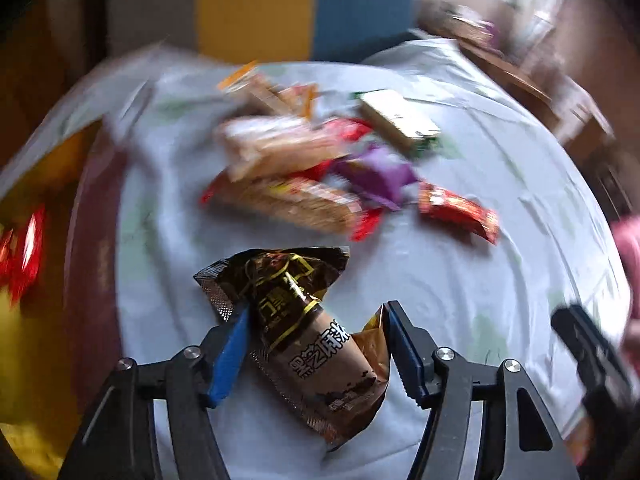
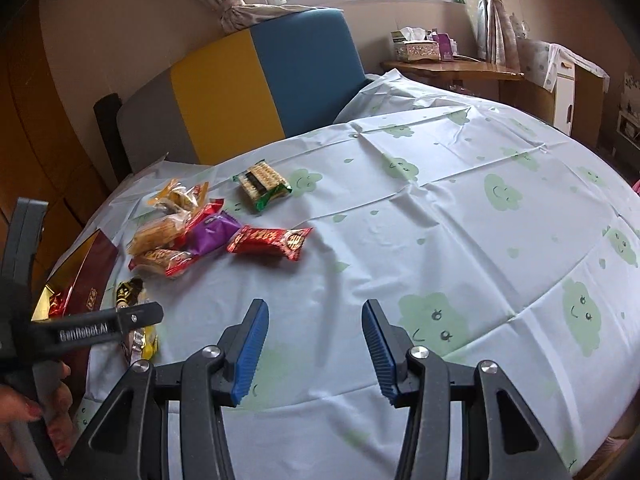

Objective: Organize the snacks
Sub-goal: 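Grasp the brown sesame snack bag with the left gripper while the right gripper returns to the pile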

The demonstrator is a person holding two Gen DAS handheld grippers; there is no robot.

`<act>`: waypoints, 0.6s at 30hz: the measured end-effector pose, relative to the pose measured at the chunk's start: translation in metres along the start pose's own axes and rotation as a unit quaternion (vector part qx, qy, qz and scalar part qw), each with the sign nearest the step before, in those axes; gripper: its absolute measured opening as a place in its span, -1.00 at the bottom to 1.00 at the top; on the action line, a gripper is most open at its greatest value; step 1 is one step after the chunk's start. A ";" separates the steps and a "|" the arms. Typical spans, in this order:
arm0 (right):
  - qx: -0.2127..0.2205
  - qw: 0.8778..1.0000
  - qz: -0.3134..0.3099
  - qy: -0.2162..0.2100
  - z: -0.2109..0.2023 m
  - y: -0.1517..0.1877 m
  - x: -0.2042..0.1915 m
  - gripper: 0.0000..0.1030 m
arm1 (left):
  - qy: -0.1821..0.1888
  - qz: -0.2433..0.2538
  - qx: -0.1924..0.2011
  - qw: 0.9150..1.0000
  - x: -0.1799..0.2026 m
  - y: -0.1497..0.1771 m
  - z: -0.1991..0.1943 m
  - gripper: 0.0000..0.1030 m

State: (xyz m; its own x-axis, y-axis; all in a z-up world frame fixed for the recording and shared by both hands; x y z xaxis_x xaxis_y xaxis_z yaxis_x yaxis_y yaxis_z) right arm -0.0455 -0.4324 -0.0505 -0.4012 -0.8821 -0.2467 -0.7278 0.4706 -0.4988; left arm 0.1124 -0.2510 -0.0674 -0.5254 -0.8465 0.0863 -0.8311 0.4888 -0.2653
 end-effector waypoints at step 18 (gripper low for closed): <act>-0.129 0.968 -0.214 -0.017 0.094 -0.100 -0.058 -0.01 | 0.072 -0.069 -0.030 0.995 -0.031 0.016 -0.004 0.31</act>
State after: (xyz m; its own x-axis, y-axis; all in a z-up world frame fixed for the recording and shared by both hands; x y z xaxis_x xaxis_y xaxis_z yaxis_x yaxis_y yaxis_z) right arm 0.1032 -0.4301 -0.0639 -0.0159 -0.9955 -0.0931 -0.9400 0.0466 -0.3379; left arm 0.1146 -0.2160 -0.0703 -0.4226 -0.8697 0.2549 -0.9042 0.3858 -0.1831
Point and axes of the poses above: each gripper's, at about its wrist camera, not at the fingertips, and z roughly the way its jaws point, x to its right, y to its underside, the point moved 3 cm from there along z, roughly the way its jaws point, and after that the axes turned 14 degrees about -x, right-handed, at the moved point
